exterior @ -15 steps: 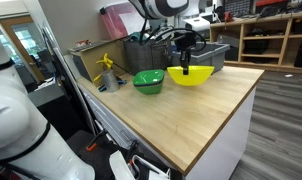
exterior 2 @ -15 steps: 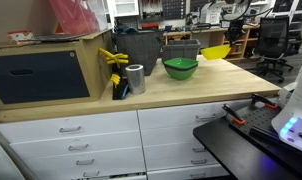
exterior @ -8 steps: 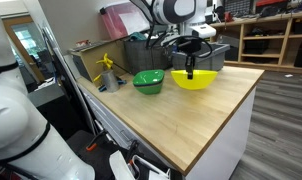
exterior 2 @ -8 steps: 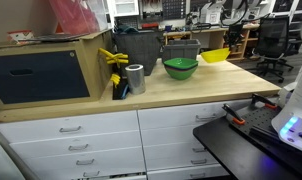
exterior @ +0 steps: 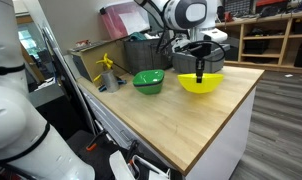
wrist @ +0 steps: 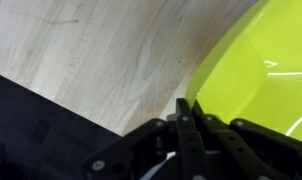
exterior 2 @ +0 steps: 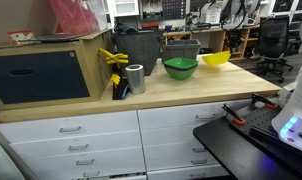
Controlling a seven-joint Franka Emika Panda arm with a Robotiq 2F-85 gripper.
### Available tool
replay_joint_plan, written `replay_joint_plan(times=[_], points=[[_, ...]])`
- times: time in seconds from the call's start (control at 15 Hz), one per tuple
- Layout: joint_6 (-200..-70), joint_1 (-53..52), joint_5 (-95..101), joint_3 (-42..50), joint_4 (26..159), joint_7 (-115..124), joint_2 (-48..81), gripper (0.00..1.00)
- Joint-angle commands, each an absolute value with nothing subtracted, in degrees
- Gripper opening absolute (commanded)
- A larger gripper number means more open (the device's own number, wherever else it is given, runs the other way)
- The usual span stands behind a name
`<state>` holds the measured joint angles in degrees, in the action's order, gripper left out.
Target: Unstack the bowls
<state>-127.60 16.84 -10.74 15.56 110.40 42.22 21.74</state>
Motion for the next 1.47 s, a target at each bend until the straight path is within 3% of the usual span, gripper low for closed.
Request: replay_joint_plan(times=[0.0,0.27,0.33,0.4,1.0,1.4], points=[[-126.85,17.84,-13.50,15.44,106.75,38.24,25.57,0.01],[-126.46,18.27,-15.85,15.16,104.47,36.18,28.51,0.01],[-126.05,18.11,-16.22,15.14,104.10,35.87,28.71,0.11],[-125.51,17.89,-16.36,15.08,103.91,35.78,28.58,0.32],[-114.98,11.35,-10.20,13.87,104.38,34.13,20.05,0.98],[-107.68,7.05,-4.04,11.70,103.05,33.40,14.62,1.00]])
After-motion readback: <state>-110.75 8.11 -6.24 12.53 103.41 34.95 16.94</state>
